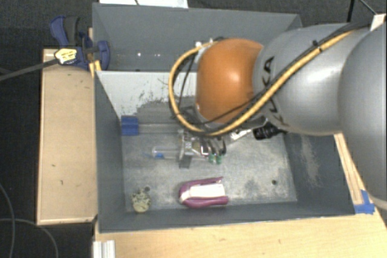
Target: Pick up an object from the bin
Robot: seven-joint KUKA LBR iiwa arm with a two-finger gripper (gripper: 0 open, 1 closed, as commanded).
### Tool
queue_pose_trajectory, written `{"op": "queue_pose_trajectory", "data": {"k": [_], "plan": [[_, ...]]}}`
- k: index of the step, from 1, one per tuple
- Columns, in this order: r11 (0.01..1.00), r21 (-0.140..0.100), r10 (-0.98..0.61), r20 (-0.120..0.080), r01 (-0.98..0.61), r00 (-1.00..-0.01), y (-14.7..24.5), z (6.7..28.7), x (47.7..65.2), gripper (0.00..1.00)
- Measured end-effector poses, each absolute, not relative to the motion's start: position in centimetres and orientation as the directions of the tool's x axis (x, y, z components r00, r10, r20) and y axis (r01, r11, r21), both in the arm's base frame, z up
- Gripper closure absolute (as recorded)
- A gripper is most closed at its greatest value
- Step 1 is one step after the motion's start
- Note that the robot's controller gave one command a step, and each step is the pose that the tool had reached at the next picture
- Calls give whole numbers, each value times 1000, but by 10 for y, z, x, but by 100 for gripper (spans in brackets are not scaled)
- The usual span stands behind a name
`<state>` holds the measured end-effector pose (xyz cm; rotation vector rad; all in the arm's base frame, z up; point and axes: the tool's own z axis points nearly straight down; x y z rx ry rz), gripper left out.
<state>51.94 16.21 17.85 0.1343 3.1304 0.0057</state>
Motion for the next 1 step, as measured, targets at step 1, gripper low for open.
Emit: {"op": "queue_pose_trajectory", "data": {"k": [1], "plan": [[996, 3, 90, -6, 90, -996, 158, 234, 512, 100]]}}
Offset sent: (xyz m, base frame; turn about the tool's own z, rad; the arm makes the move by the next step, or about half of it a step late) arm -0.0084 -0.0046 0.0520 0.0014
